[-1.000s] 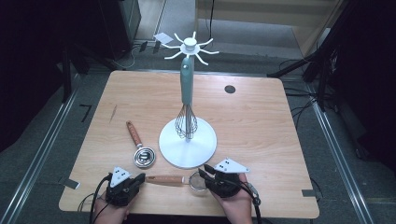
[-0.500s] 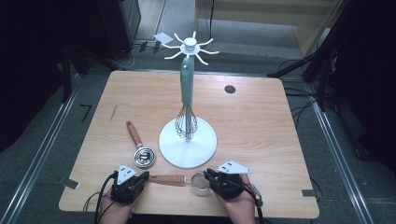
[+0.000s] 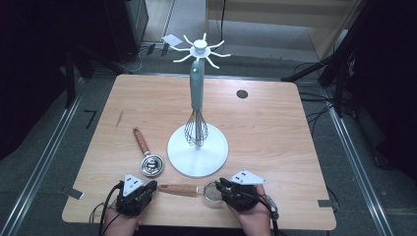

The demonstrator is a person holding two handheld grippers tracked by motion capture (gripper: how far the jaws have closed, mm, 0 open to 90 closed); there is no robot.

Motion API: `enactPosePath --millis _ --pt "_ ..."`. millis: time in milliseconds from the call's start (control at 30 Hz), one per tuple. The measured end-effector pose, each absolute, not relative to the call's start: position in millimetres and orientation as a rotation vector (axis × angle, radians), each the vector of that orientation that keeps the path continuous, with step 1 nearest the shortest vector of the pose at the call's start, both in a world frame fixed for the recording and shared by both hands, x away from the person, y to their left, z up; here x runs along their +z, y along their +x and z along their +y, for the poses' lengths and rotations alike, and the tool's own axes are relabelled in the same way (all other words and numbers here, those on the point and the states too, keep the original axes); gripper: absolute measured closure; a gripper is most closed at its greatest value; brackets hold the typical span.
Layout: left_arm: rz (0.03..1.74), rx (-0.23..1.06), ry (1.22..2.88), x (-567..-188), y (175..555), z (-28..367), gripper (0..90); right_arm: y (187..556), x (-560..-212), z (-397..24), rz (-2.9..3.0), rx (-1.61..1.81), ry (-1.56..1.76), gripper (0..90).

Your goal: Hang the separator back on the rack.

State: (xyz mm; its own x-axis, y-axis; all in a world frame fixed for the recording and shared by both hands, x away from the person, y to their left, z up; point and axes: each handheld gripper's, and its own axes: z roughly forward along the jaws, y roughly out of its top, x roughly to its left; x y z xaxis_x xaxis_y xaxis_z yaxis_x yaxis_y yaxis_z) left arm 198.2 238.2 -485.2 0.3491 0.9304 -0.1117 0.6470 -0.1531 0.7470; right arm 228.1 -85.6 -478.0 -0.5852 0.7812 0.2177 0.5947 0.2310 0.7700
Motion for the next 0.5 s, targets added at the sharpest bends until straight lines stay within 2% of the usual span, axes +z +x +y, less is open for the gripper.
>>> enactPosePath --millis 200,500 --pt "1.39 0.456 1.909 -487.9 192.6 237.9 89.1 244.1 -476.8 -96.5 2.217 1.24 1.358 82.6" --pt "1.389 0.463 1.912 -490.5 199.1 228.7 88.2 246.0 -486.5 -93.2 2.283 1.176 1.355 84.3"
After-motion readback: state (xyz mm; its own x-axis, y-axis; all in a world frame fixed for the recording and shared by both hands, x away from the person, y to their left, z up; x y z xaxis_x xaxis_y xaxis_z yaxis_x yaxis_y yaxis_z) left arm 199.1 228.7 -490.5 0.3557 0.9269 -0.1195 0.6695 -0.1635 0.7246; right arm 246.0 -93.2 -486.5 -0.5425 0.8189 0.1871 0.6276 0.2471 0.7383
